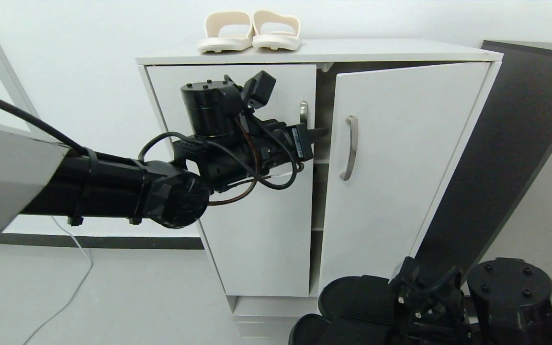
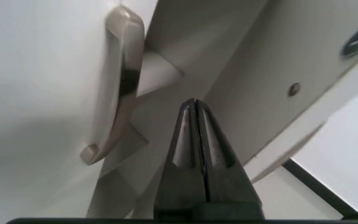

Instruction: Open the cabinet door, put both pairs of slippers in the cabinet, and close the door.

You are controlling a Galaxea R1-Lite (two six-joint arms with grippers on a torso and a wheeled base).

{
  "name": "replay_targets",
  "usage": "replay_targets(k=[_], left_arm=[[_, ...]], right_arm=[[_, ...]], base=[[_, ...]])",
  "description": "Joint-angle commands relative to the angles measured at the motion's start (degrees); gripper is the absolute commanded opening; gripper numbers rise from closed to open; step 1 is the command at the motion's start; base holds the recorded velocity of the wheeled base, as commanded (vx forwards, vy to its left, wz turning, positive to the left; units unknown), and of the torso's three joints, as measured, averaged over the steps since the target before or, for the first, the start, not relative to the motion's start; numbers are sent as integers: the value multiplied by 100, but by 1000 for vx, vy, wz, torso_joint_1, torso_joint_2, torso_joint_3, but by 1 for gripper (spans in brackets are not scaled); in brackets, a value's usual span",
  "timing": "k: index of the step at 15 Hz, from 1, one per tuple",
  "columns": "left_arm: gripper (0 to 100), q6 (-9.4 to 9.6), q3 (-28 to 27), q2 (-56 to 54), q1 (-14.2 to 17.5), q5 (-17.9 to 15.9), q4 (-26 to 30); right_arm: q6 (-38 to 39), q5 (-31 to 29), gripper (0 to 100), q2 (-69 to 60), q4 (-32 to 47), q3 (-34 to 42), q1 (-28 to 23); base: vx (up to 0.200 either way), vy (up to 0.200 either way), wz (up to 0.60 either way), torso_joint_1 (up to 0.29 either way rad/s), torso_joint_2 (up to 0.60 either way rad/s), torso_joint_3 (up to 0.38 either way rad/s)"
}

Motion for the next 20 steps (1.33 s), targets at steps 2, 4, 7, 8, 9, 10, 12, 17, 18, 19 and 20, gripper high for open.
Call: replay_targets(k=[2, 4, 7, 8, 9, 10, 12, 17, 18, 19, 20], left_arm=[[0, -52, -120, 182, -53, 6, -7], [0, -140, -111, 173, -79, 41, -25], [0, -123, 135, 103, -325, 217, -130], [0, -123, 294, 33, -536, 296, -324], [0, -123, 399, 6, -756, 375, -508], [0, -123, 469, -73, -958, 428, -596], [0, -123, 610, -266, -1309, 428, -614], [0, -87, 926, -873, -738, 1008, -579], [0, 18, 1260, -1268, -466, 1359, -535], [0, 185, 1753, -1804, -202, 1720, -403], [0, 493, 2315, -2446, 0, 2150, -130]], right_arm=[[0, 12, 0, 39, 9, 37, 59], [-9, 12, 0, 30, 18, 151, 235], [0, 12, 0, 30, 9, 221, 411], [0, 12, 0, 21, 9, 230, 411], [0, 12, 0, 30, 9, 230, 411], [0, 12, 0, 30, 9, 230, 411], [0, 12, 0, 21, 0, 230, 419], [193, -524, 0, 355, -18, -341, -46], [351, -1016, 0, 540, -18, -587, -257], [483, -1473, 0, 733, -18, -807, -477], [536, -1754, 0, 865, -18, -965, -653]], base=[[0, 0, 0, 0, 0, 0], [-200, 0, 0, 5, 5, 0], [-200, 0, 0, 4, -1, -1], [-200, 0, 0, 7, 2, -7], [-200, 0, 0, -7, 7, 2], [-200, 0, 0, -2, 2, 2], [-200, 0, 0, 2, 0, 2], [-80, 0, 0, 2, 2, 0], [0, 0, 0, 0, 0, 0], [0, 0, 0, 0, 0, 0], [0, 0, 0, 0, 0, 0]])
